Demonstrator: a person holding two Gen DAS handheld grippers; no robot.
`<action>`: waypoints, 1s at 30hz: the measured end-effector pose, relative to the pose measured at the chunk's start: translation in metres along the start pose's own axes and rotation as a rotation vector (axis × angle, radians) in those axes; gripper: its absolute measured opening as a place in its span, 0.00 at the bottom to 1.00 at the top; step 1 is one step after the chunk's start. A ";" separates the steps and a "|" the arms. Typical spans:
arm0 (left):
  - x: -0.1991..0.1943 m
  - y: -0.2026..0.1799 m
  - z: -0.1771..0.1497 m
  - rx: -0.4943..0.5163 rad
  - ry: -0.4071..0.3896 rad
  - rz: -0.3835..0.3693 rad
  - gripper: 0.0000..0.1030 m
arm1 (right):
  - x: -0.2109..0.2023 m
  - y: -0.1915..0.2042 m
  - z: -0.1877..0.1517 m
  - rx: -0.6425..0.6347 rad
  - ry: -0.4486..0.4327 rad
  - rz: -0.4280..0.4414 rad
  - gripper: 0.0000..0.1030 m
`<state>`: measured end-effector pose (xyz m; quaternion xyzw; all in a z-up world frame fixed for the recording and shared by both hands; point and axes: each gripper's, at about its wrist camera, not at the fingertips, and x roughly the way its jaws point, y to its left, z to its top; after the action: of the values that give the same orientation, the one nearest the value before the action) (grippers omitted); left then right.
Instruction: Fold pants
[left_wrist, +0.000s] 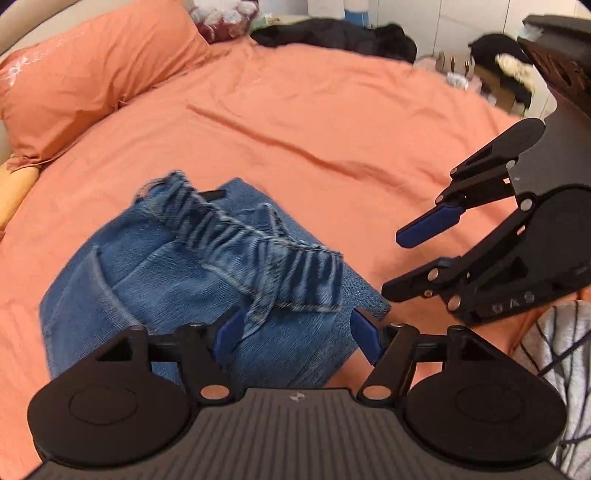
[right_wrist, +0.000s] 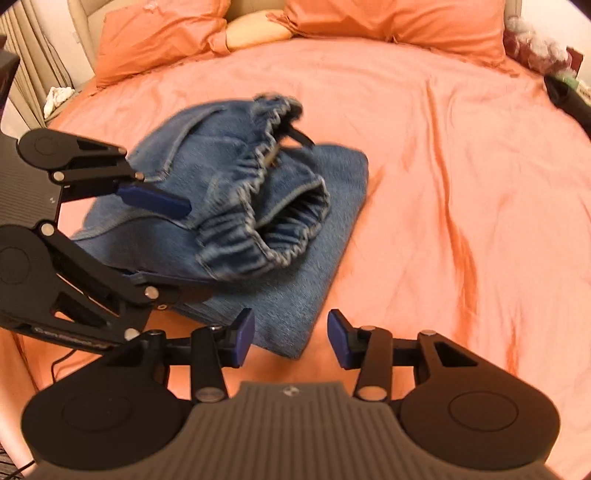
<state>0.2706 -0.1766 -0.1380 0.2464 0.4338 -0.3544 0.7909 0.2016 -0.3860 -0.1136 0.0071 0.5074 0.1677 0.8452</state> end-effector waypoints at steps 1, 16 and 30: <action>-0.008 0.005 -0.005 -0.001 -0.012 0.002 0.75 | -0.005 0.004 0.002 -0.002 -0.011 0.006 0.41; -0.029 0.079 -0.123 -0.018 0.131 0.212 0.77 | 0.045 0.011 0.078 0.275 -0.016 0.049 0.61; -0.024 0.094 -0.147 -0.054 0.129 0.233 0.16 | -0.015 0.043 0.076 0.223 -0.072 0.162 0.02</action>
<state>0.2589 -0.0065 -0.1832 0.2962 0.4615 -0.2317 0.8035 0.2485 -0.3380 -0.0561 0.1478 0.4902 0.1776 0.8404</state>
